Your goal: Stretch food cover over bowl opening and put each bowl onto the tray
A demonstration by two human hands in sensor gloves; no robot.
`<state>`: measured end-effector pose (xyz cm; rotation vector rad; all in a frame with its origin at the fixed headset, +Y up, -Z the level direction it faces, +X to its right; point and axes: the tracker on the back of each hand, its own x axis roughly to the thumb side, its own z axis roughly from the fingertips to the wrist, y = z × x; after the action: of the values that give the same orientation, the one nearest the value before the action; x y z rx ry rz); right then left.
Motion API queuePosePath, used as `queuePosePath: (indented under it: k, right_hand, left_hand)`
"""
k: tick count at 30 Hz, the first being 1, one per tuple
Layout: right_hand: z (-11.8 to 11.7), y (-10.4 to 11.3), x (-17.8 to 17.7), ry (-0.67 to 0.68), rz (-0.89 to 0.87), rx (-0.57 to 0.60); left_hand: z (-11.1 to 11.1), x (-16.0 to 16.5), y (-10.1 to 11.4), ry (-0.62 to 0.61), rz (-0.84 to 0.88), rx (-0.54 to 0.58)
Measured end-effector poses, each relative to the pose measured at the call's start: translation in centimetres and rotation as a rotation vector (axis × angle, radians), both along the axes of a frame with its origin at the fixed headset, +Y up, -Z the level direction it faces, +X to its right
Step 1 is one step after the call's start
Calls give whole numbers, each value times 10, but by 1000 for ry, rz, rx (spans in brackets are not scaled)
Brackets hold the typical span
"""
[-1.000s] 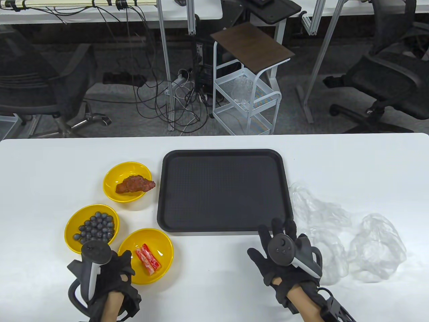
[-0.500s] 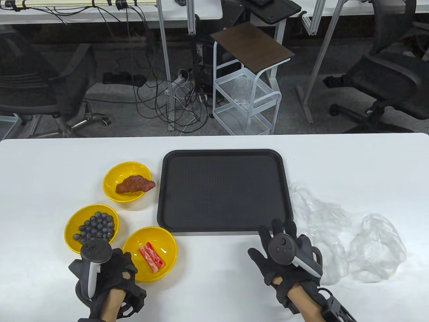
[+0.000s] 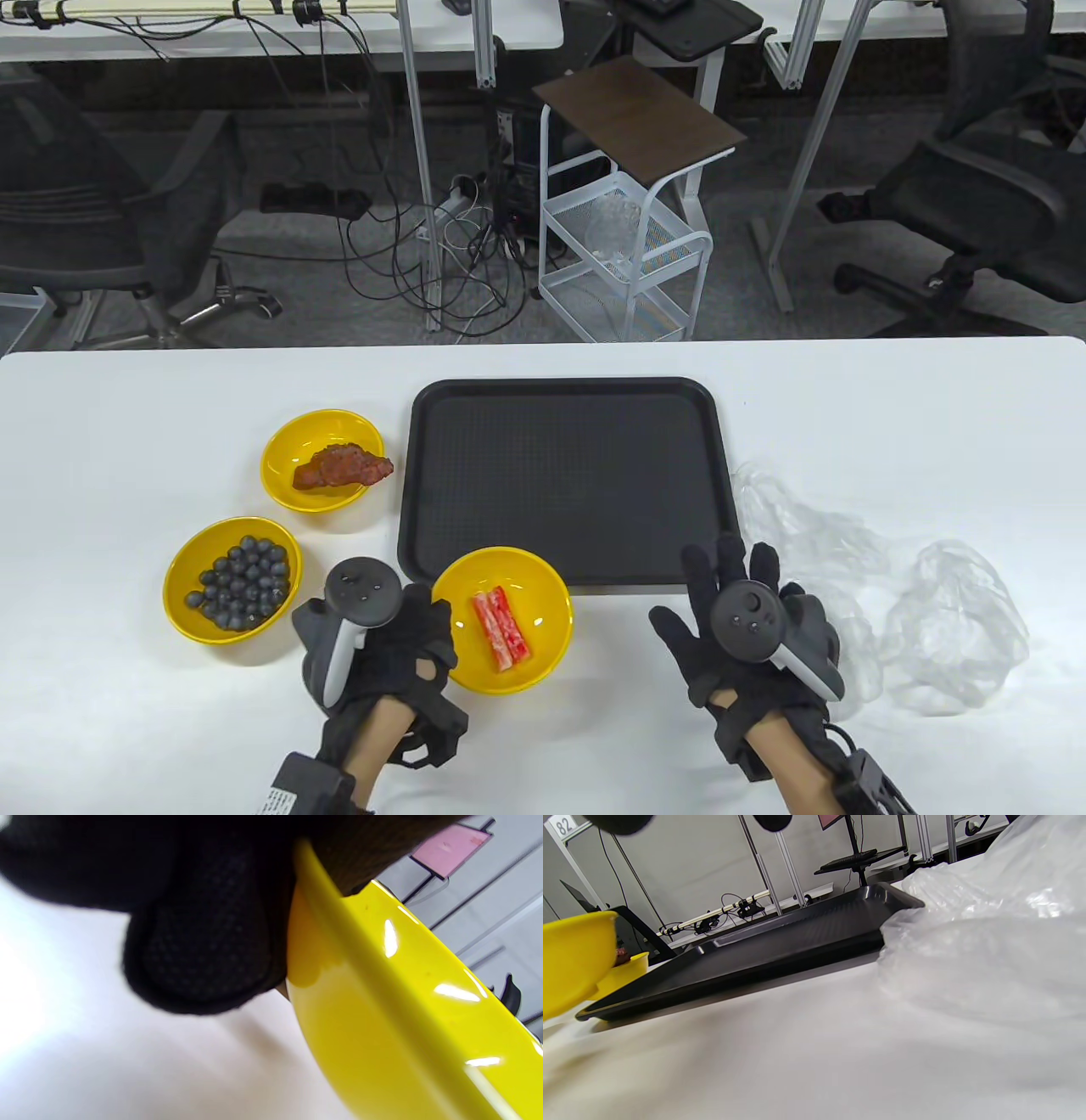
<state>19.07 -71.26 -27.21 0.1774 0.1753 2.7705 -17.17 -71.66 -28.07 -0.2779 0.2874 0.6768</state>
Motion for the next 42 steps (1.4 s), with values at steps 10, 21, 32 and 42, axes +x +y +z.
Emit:
queuePosePath:
  k: [10, 21, 32, 42]
  right_hand:
    - [-3, 1, 14, -59, -39, 11]
    - [-3, 9, 36, -131, -107, 37]
    - [-15, -6, 59, -311, 100, -124]
    - [-34, -38, 45, -296, 348, -24]
  left_hand:
    - [-17, 45, -31, -91, -11, -67]
    - [-11, 46, -41, -102, 36, -90]
    - [-4, 27, -13, -264, -258, 218]
    - [-15, 19, -28, -295, -424, 38]
